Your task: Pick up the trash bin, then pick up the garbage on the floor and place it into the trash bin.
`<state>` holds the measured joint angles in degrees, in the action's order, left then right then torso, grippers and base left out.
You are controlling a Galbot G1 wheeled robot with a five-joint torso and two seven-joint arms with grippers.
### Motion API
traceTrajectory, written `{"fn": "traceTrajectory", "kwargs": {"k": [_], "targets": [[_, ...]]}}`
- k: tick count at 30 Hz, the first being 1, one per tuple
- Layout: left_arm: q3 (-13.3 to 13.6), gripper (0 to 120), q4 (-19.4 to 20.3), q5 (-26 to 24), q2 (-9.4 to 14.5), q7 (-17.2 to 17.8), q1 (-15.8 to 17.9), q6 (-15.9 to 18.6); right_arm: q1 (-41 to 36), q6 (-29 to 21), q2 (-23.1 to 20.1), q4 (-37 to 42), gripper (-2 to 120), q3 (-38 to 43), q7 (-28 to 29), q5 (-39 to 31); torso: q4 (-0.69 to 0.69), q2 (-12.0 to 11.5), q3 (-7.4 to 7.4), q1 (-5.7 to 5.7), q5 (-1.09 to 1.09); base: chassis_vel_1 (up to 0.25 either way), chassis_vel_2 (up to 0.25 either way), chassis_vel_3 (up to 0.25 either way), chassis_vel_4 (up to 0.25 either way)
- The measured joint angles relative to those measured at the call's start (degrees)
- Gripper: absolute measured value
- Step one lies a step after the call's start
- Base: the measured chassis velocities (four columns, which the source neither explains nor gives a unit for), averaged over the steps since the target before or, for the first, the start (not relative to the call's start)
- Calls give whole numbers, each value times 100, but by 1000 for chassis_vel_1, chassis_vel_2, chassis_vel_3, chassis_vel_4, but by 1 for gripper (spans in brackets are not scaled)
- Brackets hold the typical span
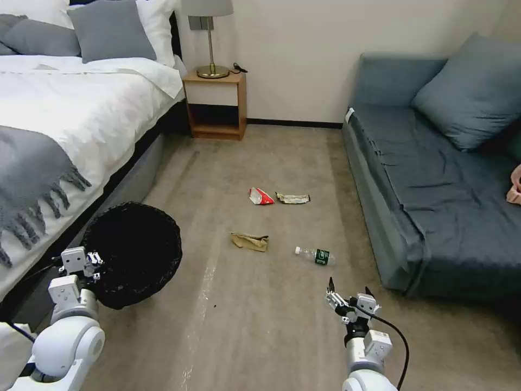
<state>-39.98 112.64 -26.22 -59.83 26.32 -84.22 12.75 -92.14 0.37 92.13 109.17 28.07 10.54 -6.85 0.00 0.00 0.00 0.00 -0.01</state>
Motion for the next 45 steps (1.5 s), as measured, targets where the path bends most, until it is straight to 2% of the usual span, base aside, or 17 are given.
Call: {"fn": "traceTrajectory", "kwargs": {"k": [45], "targets": [[103,3,-170,59,-85,-91,72,-139,108,55,0,-225,100,3,-32,54,-1,0,0,0,2,-106,107,110,-111]]}}
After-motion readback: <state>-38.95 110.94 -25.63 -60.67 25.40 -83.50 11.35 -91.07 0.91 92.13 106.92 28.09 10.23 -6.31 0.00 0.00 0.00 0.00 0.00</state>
